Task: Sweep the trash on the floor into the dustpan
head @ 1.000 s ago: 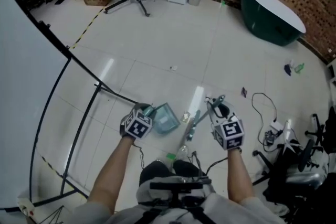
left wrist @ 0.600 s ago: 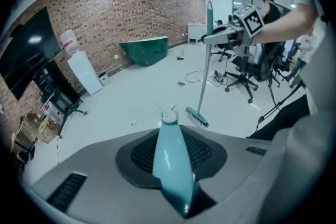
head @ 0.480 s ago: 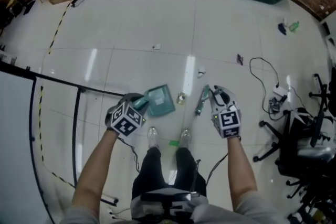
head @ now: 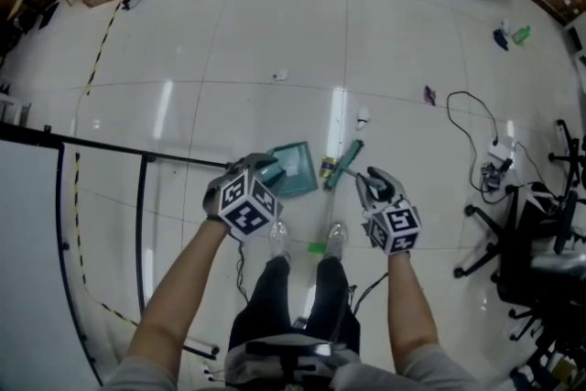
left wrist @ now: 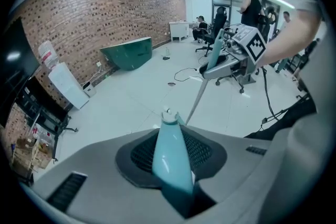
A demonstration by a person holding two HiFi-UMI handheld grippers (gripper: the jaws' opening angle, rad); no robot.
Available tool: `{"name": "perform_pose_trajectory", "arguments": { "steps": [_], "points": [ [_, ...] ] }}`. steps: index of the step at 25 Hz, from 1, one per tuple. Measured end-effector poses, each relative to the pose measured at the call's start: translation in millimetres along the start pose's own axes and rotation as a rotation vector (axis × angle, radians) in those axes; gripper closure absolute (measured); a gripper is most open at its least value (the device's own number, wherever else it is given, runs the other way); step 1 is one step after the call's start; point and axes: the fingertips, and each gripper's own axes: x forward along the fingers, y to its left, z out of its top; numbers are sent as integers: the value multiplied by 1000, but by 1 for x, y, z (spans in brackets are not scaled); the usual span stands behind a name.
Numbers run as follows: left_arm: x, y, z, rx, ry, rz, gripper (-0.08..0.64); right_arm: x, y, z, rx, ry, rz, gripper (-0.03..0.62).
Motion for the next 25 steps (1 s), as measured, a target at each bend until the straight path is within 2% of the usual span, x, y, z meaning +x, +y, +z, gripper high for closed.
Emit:
{"name": "perform_pose_trajectory", "arguments": {
  "steps": [4,10,18,21,25],
  "points": [
    [2,1,2,2,-1,-1,453,10,17,5,-5,5,51,480],
    [1,2,0,-6,-3,-1,453,17,28,20,79,-32,87,480],
    [3,10,-12,-13,-9,-8,453,34,68,51,145,-72,224,482],
    [0,15,-18,-19,-14,-18,453,32,84,68,111,-79,254,494],
    [-5,25,-28,-34,-26,-16,453,22,94,102,50,-124,252,503]
  ]
}}
